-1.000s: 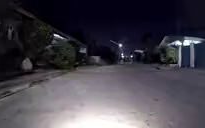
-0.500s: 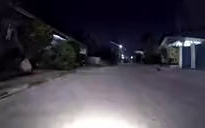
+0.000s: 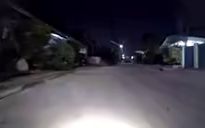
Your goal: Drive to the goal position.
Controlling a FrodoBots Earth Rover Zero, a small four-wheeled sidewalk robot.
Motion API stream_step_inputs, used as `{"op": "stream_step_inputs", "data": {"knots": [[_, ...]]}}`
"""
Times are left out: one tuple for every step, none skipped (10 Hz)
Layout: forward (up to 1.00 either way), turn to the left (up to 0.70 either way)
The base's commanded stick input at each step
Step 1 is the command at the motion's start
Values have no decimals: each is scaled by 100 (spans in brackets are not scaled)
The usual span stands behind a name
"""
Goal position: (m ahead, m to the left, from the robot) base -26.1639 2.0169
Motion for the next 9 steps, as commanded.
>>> {"op": "stream_step_inputs", "data": {"knots": [[100,5],[100,5],[100,5],[100,5],[100,5],[100,5],[100,5],[100,5],[85,4]]}}
